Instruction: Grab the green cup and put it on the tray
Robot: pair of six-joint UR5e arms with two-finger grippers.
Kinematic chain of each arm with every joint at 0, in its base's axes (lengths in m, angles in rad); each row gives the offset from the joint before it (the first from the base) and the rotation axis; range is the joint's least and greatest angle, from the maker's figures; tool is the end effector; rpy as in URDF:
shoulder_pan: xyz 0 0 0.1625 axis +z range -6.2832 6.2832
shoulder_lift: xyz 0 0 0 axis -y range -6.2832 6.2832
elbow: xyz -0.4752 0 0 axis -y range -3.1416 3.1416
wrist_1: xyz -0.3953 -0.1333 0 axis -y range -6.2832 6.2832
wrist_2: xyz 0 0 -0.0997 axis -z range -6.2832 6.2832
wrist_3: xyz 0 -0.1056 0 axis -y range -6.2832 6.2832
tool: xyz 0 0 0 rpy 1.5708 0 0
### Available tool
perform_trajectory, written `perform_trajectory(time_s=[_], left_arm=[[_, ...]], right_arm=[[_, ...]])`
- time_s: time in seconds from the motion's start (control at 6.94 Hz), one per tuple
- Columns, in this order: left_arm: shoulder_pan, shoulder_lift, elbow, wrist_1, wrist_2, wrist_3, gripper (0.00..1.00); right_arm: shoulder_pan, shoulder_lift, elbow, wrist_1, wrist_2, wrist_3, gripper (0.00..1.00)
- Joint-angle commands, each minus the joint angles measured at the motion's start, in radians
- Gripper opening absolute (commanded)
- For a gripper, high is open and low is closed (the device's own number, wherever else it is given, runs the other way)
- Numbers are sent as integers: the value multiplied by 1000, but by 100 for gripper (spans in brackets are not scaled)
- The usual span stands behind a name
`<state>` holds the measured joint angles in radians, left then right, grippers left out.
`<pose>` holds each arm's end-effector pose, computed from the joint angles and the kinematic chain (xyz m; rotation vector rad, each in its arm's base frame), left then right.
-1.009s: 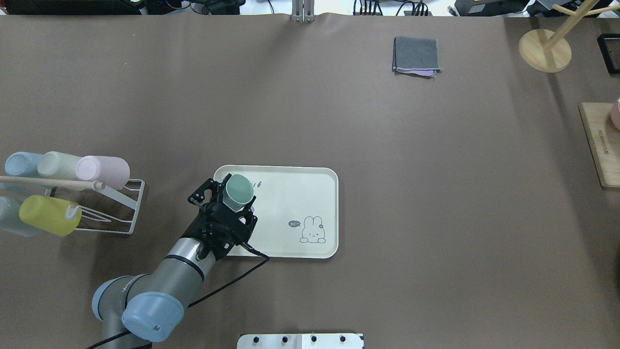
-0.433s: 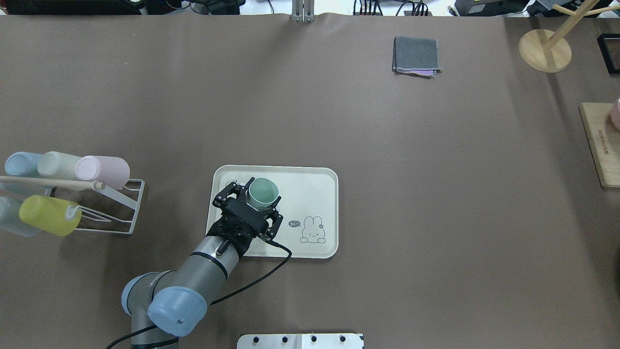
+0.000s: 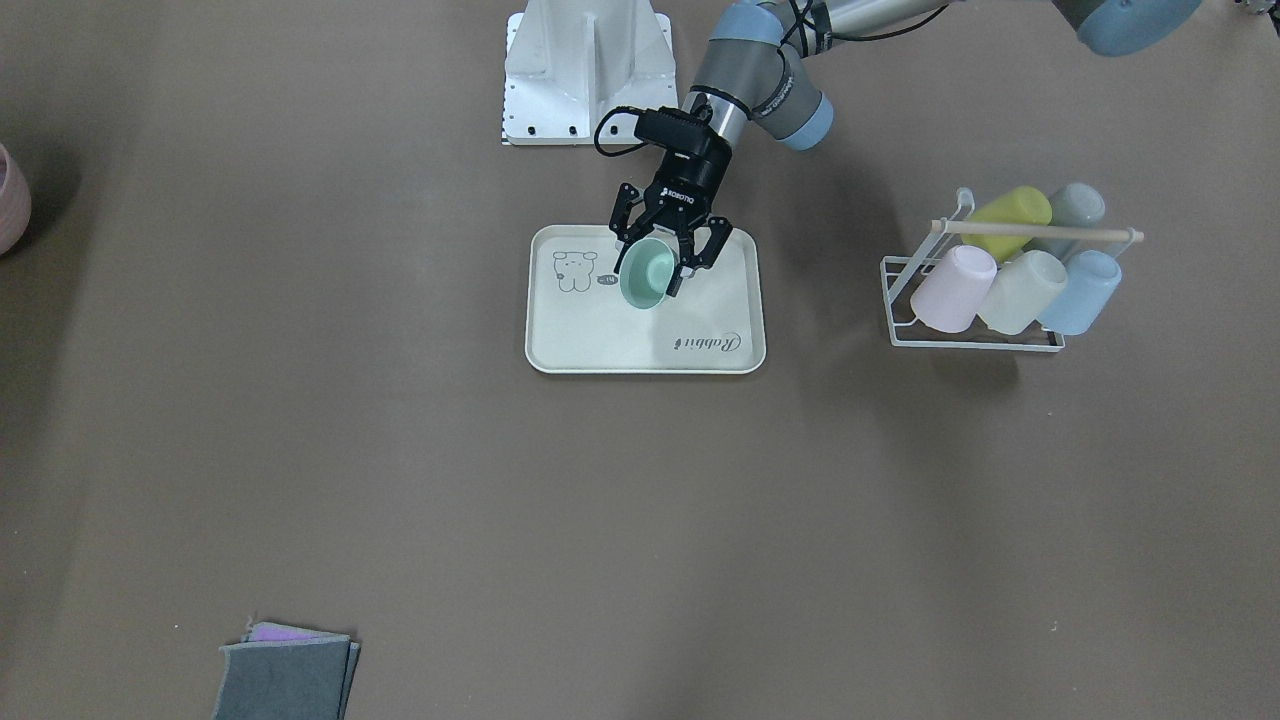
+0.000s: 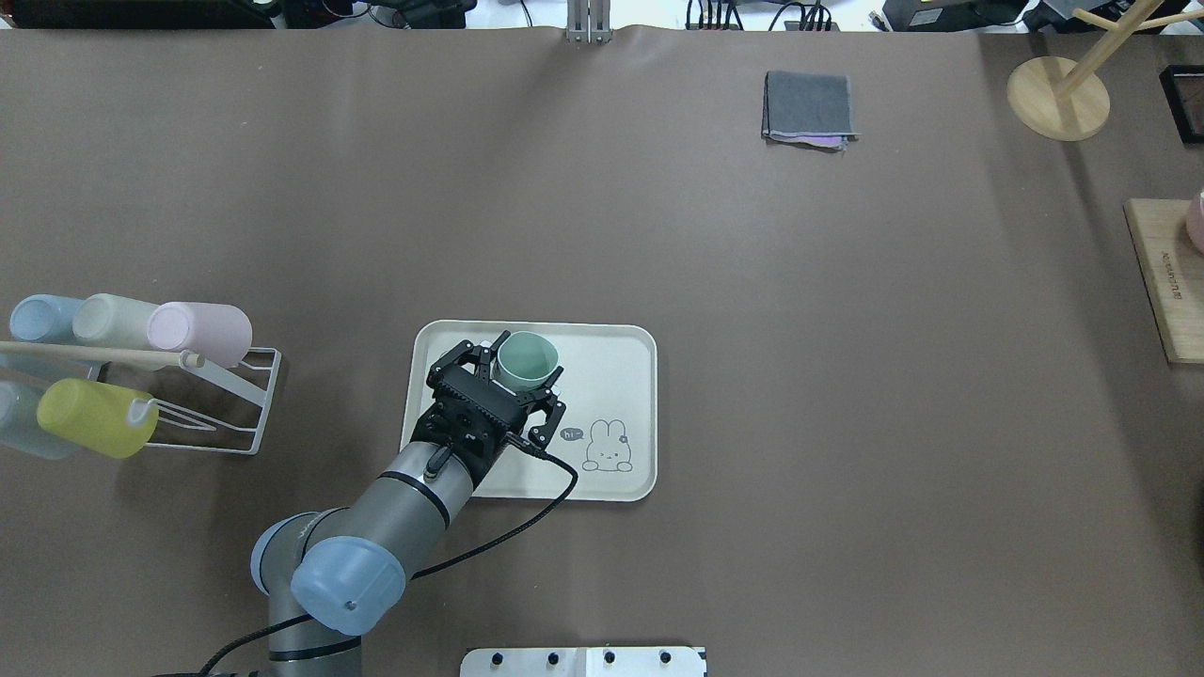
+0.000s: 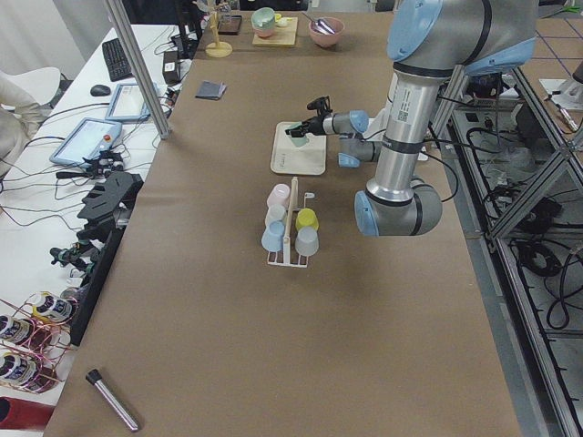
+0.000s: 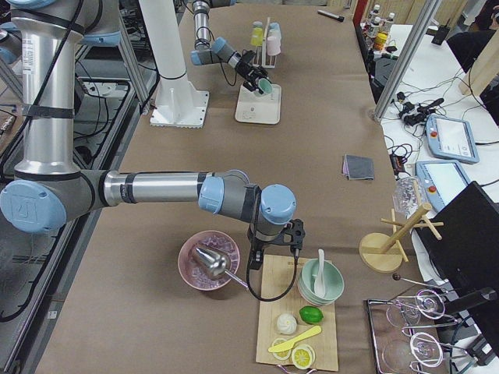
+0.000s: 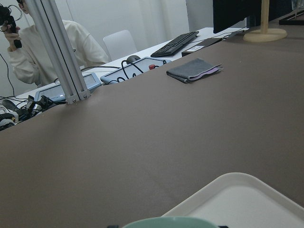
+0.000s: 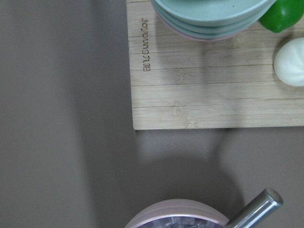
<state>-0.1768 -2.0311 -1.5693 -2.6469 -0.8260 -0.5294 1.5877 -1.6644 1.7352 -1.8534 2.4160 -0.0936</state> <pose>0.6006 -0.3154 0.3163 1.2953 0.8431 0.1140 0.0616 -0.4317 0.6971 -0.1522 -0.8514 0.0176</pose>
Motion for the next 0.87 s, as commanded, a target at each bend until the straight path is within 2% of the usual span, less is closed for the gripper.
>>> perform_trajectory(time_s=[0.0,0.29,0.58,0.72], left_arm=[[-3,-18,27,-7,-5,-15,75],[-3,-43,70,-19,-5,-15,75],[-3,-58,141,-88,-5,-14,76],[-3,-61,140,-97,-5,-14,76]], right_arm=[[0,0,1,0,0,0,100],[3,0,3,-1,0,0,100],[3,0,3,-1,0,0,100],[3,0,3,-1,0,0,100]])
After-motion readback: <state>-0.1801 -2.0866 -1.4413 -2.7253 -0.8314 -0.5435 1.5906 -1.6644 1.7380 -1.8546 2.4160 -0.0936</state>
